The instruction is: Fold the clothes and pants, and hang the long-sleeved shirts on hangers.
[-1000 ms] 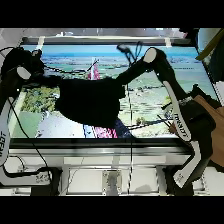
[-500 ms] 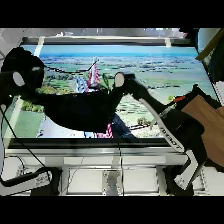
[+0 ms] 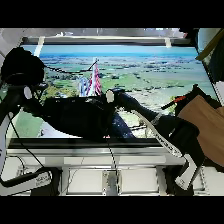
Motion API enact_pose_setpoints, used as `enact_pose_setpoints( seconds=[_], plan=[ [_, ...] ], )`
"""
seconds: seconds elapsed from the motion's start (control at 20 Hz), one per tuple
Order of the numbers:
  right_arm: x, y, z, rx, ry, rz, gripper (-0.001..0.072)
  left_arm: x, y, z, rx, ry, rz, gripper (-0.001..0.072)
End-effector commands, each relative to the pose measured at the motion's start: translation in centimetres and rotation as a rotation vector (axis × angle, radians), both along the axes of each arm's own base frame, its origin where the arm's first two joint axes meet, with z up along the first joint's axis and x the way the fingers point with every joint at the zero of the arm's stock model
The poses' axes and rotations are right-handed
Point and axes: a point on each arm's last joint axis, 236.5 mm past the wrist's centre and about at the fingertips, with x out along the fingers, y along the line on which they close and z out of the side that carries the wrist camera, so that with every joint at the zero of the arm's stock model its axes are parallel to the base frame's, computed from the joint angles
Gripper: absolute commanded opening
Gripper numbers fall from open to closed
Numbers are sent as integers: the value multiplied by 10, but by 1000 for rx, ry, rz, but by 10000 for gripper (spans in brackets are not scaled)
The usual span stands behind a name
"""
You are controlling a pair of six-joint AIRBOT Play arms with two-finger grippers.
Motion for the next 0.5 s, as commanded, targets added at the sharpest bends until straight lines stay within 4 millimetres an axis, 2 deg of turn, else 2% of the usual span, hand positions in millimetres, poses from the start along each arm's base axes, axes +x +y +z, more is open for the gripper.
enact_pose_setpoints(
  seconds=[0.0, 0.1, 0.2, 0.25, 0.3, 0.35, 0.45],
  plan=[
    [-2, -7, 19, -13, 17, -12, 159, -3, 0, -2, -2, 5, 43, 687],
    [4, -23, 53, -25, -12, 5, 273, 0, 1, 16, 0, -49, 77, 690],
    [18, -46, 93, -24, -63, -22, 279, 5, 1, 48, 7, -145, 82, 690],
    [30, -54, 112, 10, -91, -86, 311, 6, 1, 66, 11, -198, 82, 690],
    [45, -65, 130, 39, -135, -151, 424, 6, 1, 85, 16, -258, 81, 690],
    [65, -76, 144, 75, -172, -259, 503, 4, 1, 103, 20, -310, 80, 691],
    [98, -100, 149, 103, -181, -429, 531, -4, 0, 137, 28, -415, 80, 690]
  ],
)
